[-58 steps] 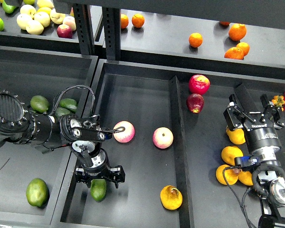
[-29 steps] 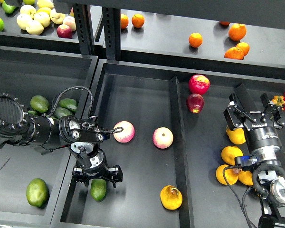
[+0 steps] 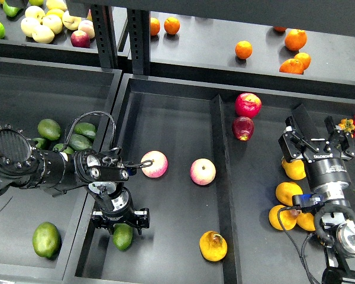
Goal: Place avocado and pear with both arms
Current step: 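Lower the left gripper onto the avocado and close it, then lift the avocado with the left gripper toward the avocado bin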
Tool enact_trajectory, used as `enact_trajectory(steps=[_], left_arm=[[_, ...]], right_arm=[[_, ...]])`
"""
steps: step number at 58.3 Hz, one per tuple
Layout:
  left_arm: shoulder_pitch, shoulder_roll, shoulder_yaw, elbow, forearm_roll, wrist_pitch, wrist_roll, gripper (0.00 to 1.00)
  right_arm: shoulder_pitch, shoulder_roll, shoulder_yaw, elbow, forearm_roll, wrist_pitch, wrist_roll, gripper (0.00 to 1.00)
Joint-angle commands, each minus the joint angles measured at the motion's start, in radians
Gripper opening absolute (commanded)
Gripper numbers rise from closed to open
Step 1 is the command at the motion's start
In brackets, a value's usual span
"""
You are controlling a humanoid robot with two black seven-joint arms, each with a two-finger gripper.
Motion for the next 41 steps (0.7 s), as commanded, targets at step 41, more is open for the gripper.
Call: enact_trajectory(steps=[41], left_arm=[[-0.027, 0.000, -0.116, 0.014, -0.008, 0.000, 0.000, 0.14]], right_arm=[[-0.013, 0.000, -0.004, 0.009, 0.001, 0.000, 0.000, 1.00]])
